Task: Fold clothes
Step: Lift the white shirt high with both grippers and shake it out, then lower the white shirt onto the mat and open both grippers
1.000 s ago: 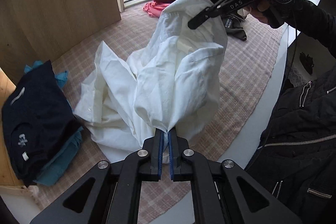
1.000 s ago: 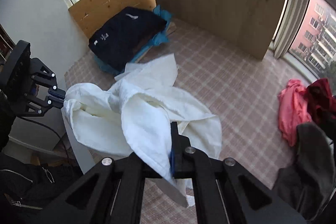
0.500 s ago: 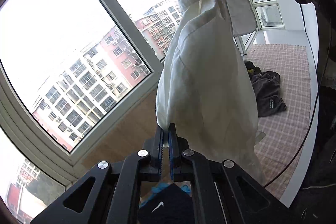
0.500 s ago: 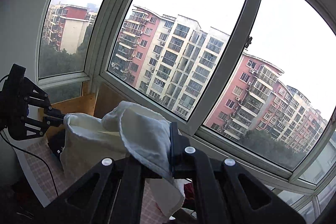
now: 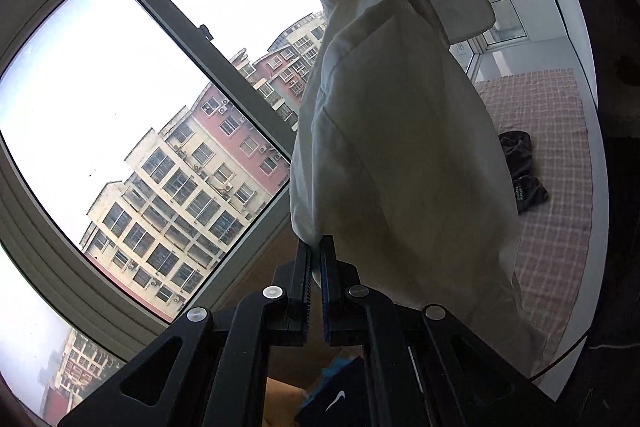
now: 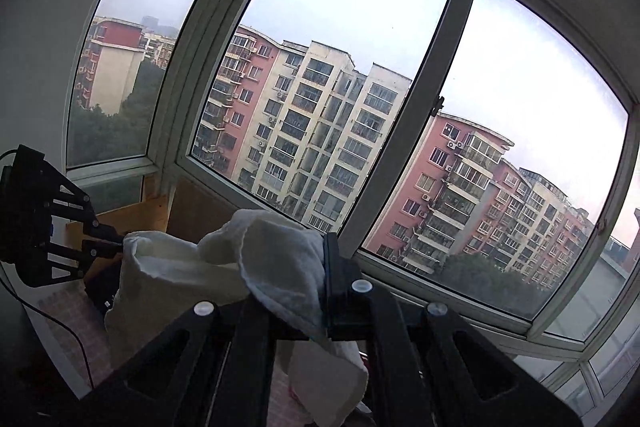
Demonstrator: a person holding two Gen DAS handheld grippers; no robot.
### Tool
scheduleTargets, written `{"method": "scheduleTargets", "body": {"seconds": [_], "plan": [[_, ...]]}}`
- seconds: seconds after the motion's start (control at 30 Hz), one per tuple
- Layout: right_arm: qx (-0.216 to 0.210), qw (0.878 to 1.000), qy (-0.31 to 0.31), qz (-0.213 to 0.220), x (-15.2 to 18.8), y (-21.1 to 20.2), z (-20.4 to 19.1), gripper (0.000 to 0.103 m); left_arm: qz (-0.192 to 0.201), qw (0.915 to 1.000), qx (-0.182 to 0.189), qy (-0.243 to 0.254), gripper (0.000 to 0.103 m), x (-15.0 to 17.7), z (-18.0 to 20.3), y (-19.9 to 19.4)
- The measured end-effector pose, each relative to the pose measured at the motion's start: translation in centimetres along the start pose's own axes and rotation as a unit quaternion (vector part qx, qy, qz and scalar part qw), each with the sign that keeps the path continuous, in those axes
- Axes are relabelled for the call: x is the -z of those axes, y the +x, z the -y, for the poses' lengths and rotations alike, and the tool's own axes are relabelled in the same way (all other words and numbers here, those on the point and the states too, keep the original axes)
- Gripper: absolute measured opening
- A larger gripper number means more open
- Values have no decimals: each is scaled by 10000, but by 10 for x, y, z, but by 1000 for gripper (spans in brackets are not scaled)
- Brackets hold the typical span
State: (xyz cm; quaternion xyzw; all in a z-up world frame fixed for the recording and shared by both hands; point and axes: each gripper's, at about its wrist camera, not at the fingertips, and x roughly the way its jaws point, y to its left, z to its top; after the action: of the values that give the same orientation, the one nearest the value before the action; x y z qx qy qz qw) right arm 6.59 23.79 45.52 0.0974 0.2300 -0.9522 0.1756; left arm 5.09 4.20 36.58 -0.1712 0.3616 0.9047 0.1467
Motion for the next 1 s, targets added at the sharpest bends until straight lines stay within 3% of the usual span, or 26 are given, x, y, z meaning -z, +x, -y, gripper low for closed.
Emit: {"method": "scheduleTargets", "body": {"seconds": [0.2, 0.3, 0.4, 0.6, 0.8, 0.87, 1.0], "plan": [[108, 9999, -69, -78, 8, -17, -4, 3, 37, 9996, 32, 285, 4, -10, 10, -8], [138, 9995, -116, -278, 18, -1, -7, 3, 45, 9991, 89, 416, 4, -14, 15, -8], [109, 9981, -106, -597, 40, 35, -7, 3, -170, 9983, 385, 403, 4, -7, 20, 24], [38, 9867, -146, -1620, 136, 174, -8, 3, -1092, 9888, 997, 180, 4, 38, 46, 164], [47, 9661, -158, -2576, 263, 334, -27, 3, -2050, 9668, 1518, -138, 4, 103, 100, 327], [-22, 9594, 51, -2821, 295, 378, -31, 3, -2327, 9582, 1642, -272, 4, 124, 121, 376], [146, 9487, -95, -3157, 337, 442, -33, 4, -2755, 9463, 1645, -386, 4, 152, 156, 457]]}}
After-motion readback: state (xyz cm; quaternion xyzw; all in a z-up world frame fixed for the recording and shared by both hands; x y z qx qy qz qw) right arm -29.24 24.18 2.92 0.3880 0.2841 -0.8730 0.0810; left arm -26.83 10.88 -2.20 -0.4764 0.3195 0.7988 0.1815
